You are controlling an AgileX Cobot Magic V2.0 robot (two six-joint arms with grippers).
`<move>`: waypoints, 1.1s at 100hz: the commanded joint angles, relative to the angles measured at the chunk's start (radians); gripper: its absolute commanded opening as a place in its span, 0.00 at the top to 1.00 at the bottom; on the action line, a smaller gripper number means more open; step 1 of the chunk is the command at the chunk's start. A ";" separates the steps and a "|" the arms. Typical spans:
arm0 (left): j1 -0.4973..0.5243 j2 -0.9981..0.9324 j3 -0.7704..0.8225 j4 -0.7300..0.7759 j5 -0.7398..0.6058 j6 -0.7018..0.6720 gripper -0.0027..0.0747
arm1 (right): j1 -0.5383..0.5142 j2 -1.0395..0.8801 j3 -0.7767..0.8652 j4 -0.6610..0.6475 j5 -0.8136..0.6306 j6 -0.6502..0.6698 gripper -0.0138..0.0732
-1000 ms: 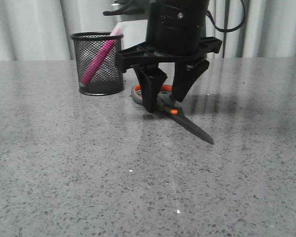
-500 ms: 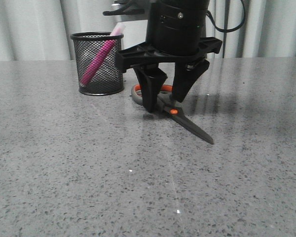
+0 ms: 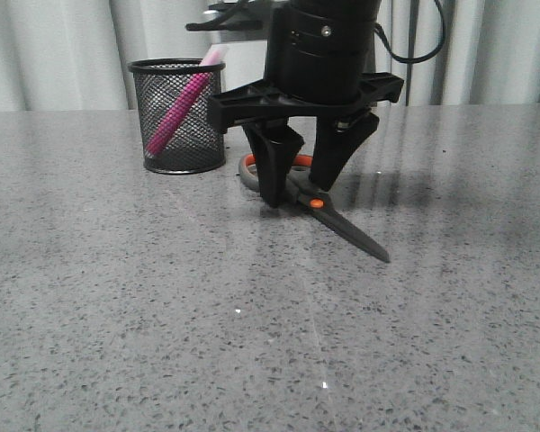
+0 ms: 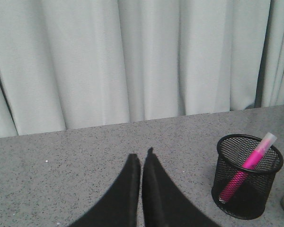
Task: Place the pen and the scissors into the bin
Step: 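Grasp the scissors at the handle pivot with the right gripper, then lift the scissors and carry them above the mesh cup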
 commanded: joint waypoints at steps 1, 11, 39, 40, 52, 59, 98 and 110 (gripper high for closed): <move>0.001 -0.006 -0.027 -0.039 -0.015 -0.007 0.99 | 0.001 -0.029 -0.022 -0.008 -0.020 -0.002 0.58; 0.001 -0.006 -0.027 -0.039 -0.018 -0.007 0.99 | 0.001 -0.029 -0.022 -0.008 -0.011 -0.011 0.80; 0.001 -0.006 -0.027 -0.039 -0.018 -0.007 0.99 | 0.001 -0.160 0.001 -0.008 -0.130 -0.011 0.93; 0.001 -0.006 -0.027 -0.039 -0.018 -0.007 0.99 | 0.001 -0.174 0.004 -0.008 -0.138 -0.011 0.93; 0.001 -0.006 -0.027 -0.039 -0.018 -0.007 0.99 | 0.001 -0.316 0.107 -0.008 -0.332 -0.011 0.93; 0.001 -0.006 -0.027 -0.039 -0.018 -0.007 0.99 | 0.001 -0.398 0.191 -0.008 -0.494 -0.011 0.93; 0.001 -0.006 -0.027 -0.039 -0.018 -0.007 0.99 | 0.001 -0.422 0.318 -0.008 -1.211 -0.011 0.93; 0.001 -0.006 -0.027 -0.039 -0.018 -0.007 0.99 | 0.001 -0.338 0.318 -0.008 -1.452 -0.011 0.93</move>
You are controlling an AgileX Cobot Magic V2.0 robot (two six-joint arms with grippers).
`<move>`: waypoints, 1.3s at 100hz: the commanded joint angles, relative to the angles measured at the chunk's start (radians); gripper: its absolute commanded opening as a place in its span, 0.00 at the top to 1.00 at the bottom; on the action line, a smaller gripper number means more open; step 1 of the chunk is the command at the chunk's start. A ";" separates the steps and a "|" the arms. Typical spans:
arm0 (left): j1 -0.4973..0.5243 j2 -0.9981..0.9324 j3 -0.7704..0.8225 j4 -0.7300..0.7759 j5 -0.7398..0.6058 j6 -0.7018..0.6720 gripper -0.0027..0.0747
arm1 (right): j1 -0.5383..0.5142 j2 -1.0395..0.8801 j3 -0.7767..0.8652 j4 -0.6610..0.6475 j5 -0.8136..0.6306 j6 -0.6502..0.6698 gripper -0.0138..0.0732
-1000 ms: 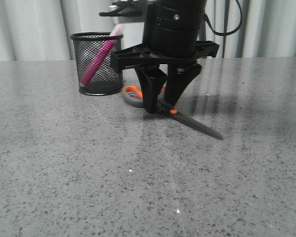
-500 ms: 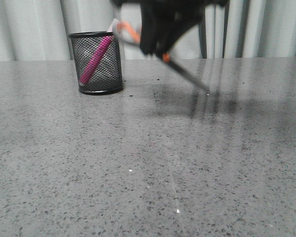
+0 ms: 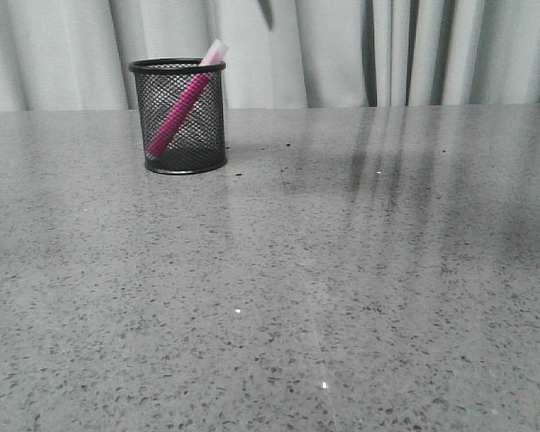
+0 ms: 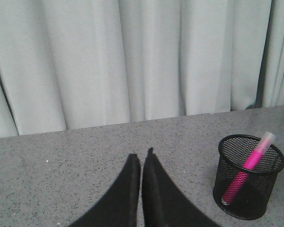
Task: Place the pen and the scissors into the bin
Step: 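Lift the scissors and carry them above the mesh cup, then lower the scissors blade-first into the cup and open the right gripper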
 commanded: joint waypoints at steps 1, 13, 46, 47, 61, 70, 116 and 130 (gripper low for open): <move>0.001 -0.006 -0.027 -0.037 -0.018 -0.007 0.99 | -0.003 0.025 -0.024 -0.008 -0.289 0.000 0.93; 0.001 -0.006 -0.027 -0.037 -0.018 -0.007 0.99 | -0.003 0.101 -0.045 -0.008 -0.375 0.000 0.93; 0.001 -0.006 -0.027 -0.037 -0.018 -0.007 0.99 | 0.006 0.201 -0.130 -0.008 -0.435 0.000 0.93; 0.001 -0.006 -0.027 -0.037 -0.018 -0.007 0.99 | 0.006 0.203 -0.130 -0.008 -0.435 0.000 0.93; 0.001 -0.006 -0.027 -0.037 -0.018 -0.007 0.99 | 0.006 0.216 -0.142 -0.008 -0.436 0.000 0.93; 0.001 -0.006 -0.027 -0.037 -0.018 -0.007 0.99 | 0.006 0.231 -0.142 -0.008 -0.435 0.000 0.93; 0.001 -0.006 -0.027 -0.037 -0.018 -0.007 0.99 | 0.042 0.311 -0.139 -0.008 -0.358 0.000 0.93; 0.001 -0.006 -0.027 -0.037 -0.018 -0.007 0.99 | 0.042 0.313 -0.116 -0.008 -0.358 0.000 0.93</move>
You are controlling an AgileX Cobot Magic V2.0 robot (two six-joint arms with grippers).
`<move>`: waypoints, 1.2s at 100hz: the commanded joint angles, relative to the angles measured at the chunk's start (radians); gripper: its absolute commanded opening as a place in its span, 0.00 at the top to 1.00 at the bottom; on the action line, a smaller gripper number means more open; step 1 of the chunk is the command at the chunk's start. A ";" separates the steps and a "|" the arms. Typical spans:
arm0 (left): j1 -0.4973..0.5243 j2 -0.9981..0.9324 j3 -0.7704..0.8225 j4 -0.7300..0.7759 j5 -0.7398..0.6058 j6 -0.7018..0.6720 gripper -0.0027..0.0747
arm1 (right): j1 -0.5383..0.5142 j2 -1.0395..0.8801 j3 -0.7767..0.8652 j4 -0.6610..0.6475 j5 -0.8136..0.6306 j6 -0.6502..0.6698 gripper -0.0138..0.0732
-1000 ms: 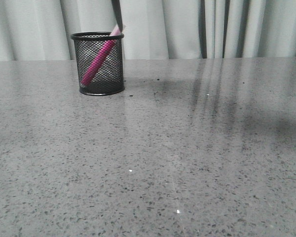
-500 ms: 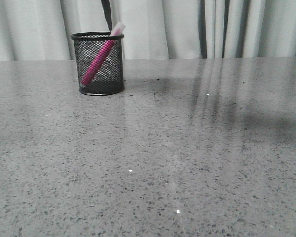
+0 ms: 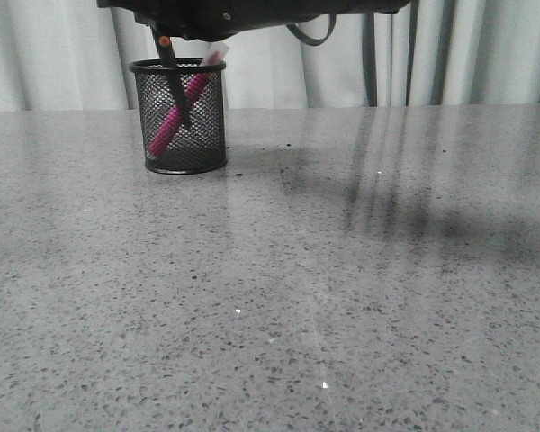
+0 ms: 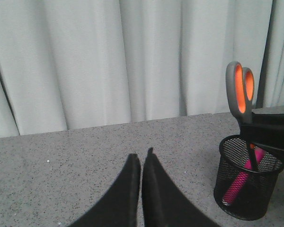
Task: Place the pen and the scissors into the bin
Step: 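Lower the scissors blade-first into the cup and open the right gripper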
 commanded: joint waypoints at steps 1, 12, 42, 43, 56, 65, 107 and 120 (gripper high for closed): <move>0.001 -0.006 -0.027 -0.037 -0.015 -0.007 0.99 | -0.001 -0.051 -0.012 -0.008 -0.082 0.000 0.93; 0.001 -0.006 -0.027 -0.037 -0.015 -0.007 0.99 | -0.001 -0.051 0.014 -0.008 -0.080 0.000 0.93; 0.001 -0.006 -0.027 -0.037 -0.015 -0.007 0.99 | -0.001 -0.051 0.051 -0.008 -0.092 0.000 0.93; 0.001 -0.006 -0.027 -0.037 -0.015 -0.007 0.99 | -0.001 -0.051 0.051 -0.008 -0.092 0.000 0.93; 0.001 -0.006 -0.027 -0.037 -0.013 -0.007 0.99 | -0.001 -0.051 0.051 -0.008 -0.092 0.000 0.86; 0.001 -0.006 -0.027 -0.037 -0.013 -0.007 0.99 | -0.001 -0.051 0.051 -0.008 -0.092 0.000 0.75; 0.001 -0.006 -0.027 -0.037 -0.013 -0.007 0.99 | -0.001 -0.053 0.051 -0.008 -0.105 0.000 0.47; 0.001 -0.006 -0.027 -0.037 -0.013 -0.007 0.99 | -0.001 -0.071 0.051 -0.008 -0.115 0.000 0.47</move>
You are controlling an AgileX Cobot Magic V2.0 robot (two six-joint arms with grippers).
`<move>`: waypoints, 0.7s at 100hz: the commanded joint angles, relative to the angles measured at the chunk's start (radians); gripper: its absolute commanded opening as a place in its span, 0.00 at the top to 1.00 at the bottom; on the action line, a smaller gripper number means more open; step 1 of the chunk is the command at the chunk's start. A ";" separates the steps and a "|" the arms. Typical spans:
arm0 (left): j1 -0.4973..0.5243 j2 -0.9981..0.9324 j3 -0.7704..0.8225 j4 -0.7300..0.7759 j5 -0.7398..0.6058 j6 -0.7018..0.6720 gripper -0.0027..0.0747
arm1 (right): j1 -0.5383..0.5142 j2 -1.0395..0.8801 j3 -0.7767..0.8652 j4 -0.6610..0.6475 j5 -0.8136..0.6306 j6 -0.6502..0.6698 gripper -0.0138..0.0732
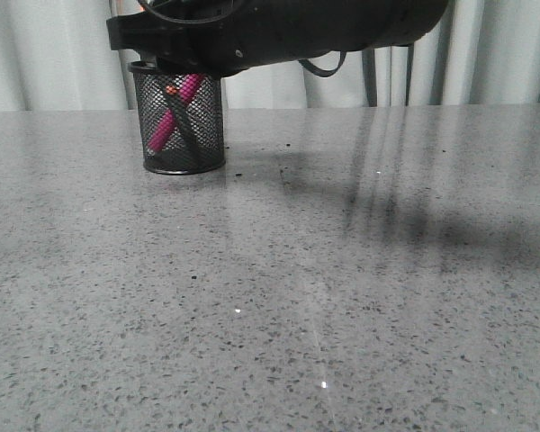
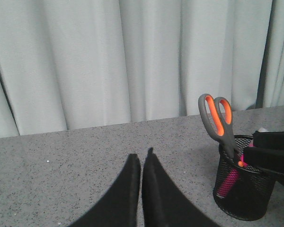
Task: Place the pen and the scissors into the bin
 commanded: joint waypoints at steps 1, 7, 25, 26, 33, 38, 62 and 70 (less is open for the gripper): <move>0.001 -0.006 -0.027 -0.037 -0.014 -0.007 0.99 | -0.001 -0.075 -0.024 -0.008 -0.092 0.000 0.47; 0.001 -0.006 -0.027 -0.037 -0.014 -0.007 0.99 | -0.001 -0.096 -0.024 -0.008 -0.095 0.000 0.47; 0.001 -0.006 -0.027 -0.035 -0.017 -0.007 0.99 | -0.028 -0.210 -0.022 -0.008 -0.039 -0.007 0.50; 0.001 -0.006 -0.027 -0.035 -0.019 -0.007 0.99 | -0.030 -0.222 -0.022 -0.008 -0.035 -0.007 0.51; 0.001 -0.006 -0.027 -0.035 -0.023 -0.007 0.99 | -0.058 -0.291 -0.018 -0.008 0.020 -0.007 0.56; 0.001 -0.006 -0.027 -0.033 -0.028 -0.007 0.99 | -0.085 -0.345 -0.018 -0.008 0.080 -0.014 0.63; 0.001 -0.006 -0.025 0.013 -0.033 -0.007 0.99 | -0.236 -0.603 0.029 -0.036 0.320 -0.027 0.92; 0.001 -0.006 -0.014 0.013 -0.034 -0.007 0.99 | -0.273 -0.697 0.099 -0.075 0.320 -0.027 0.92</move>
